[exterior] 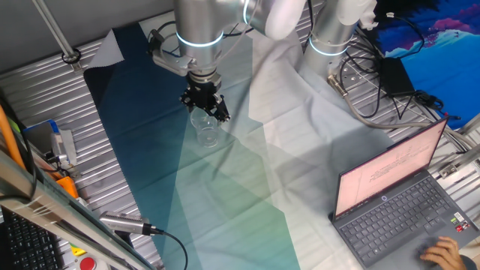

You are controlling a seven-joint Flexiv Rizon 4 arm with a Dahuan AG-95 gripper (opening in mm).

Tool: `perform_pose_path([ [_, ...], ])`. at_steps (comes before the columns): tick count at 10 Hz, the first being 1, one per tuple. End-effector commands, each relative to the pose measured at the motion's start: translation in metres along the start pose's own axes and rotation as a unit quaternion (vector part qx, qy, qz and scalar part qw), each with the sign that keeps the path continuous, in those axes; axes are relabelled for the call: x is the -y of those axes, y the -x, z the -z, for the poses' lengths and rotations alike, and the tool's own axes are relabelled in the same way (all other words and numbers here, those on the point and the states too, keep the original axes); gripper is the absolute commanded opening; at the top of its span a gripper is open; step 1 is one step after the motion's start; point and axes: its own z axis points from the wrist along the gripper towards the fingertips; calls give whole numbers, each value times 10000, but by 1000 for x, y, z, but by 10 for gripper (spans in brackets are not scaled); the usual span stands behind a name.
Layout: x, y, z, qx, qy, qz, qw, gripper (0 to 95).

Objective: Pick up the cup

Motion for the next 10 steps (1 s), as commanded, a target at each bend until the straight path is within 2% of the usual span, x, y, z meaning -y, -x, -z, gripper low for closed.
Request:
perform_pose_path([
  [1, 0, 0, -2, 22, -17, 10, 10000, 950],
  [9, -1, -1, -10, 36, -82, 61, 9999, 950],
  [10, -1, -1, -10, 31, -89, 87, 9999, 760],
])
